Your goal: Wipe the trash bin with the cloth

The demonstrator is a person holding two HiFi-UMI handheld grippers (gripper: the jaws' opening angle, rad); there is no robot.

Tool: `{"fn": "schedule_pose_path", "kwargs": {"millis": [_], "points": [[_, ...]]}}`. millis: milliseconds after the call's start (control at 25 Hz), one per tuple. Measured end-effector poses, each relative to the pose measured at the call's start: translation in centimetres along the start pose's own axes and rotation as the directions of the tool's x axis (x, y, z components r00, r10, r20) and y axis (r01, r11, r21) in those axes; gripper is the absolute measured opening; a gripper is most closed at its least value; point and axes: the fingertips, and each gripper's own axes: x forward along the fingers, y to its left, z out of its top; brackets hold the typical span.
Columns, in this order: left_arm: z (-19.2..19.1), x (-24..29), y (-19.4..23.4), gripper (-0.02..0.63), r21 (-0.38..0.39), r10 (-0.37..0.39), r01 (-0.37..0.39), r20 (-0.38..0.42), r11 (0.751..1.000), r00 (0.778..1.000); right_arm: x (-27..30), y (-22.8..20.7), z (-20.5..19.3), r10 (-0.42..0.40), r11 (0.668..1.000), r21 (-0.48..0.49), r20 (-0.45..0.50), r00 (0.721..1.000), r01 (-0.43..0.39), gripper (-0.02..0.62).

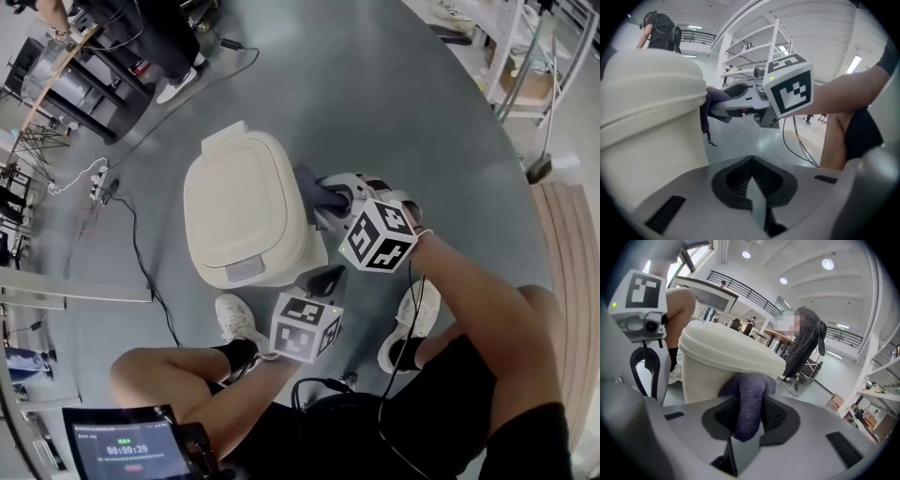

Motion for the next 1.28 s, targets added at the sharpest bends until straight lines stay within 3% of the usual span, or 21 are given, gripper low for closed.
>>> {"fn": "schedule_pose_path", "kwargs": {"millis": [200, 680, 960, 1280], "points": [[-0.3, -0.5, 0.3, -0.003, 0.010, 0.020, -0.020, -0.006, 1.000, 1.000, 0.6, 0.4, 0.3, 0.013, 0.999, -0.032, -0.011, 1.000, -0.013, 0.092], [-3.1, 0.9, 0.5, -0.003, 0.003, 0.006, -0.006, -0.073, 1.000, 0.997, 2.6, 3.5, -3.3, 0.102, 0.994, -0.041, -0.085, 0.991, -0.105, 0.092], [-5.8, 2.5, 2.4, -0.003, -0.120, -0.033, 0.018, -0.128, 0.993, 0.991, 5.3, 6.5, -6.8, 0.202, 0.977, -0.041, -0.151, 0.968, -0.210, 0.092], [-7.0, 3.2, 1.6, -0.003, -0.083, -0.037, 0.024, -0.159, 0.996, 0.987, 5.8, 8.3, -8.6, 0.252, 0.967, 0.011, -0.223, 0.942, -0.256, 0.092]]}}
